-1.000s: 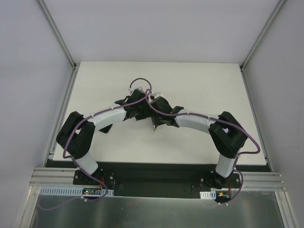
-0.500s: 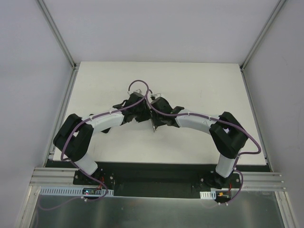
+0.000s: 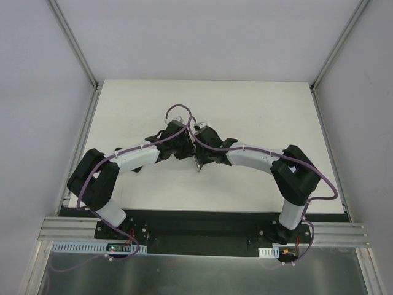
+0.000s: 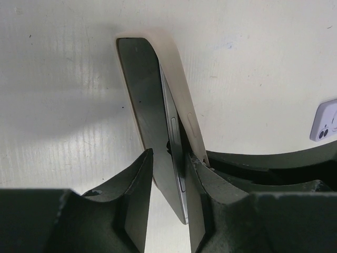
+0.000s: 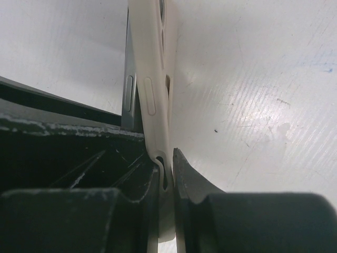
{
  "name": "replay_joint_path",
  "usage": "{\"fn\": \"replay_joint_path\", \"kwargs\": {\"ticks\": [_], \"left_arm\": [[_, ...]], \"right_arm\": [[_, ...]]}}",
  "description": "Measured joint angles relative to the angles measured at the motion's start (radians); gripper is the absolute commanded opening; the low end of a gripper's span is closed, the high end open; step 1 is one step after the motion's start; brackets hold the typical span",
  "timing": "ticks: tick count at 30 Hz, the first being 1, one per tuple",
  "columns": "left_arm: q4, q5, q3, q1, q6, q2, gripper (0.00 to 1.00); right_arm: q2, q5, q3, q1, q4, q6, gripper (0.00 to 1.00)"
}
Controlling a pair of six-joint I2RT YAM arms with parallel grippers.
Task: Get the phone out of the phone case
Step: Remove the phone case from the phone.
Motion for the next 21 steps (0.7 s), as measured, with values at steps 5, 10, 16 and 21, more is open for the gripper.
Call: {"fn": "replay_joint_path", "kwargs": {"ticks": [5,10,16,21], "left_arm": [[0.0,0.003,0.006,0.0,0.0,0.007,0.1],[0.018,-0.006,-0.014,-0.005,-0.015,-0.007,0.03],[0.031,-0.005,-0.07,-0.009,-0.036,-0.056,0.0],[0.028,-0.005,-0.102,-0.019,-0.046,-0.094,0.0]], "right_arm": [[-0.002,0.001,-0.002,-0.001,-0.001,0.002,0.02],[-0.005,0.001,-0.007,0.0,0.003,0.001,0.01],[-0.016,-0.005,-0.018,0.013,0.004,0.0,0.02],[-0.027,-0.018,-0.028,0.027,-0.004,-0.002,0.01]]}}
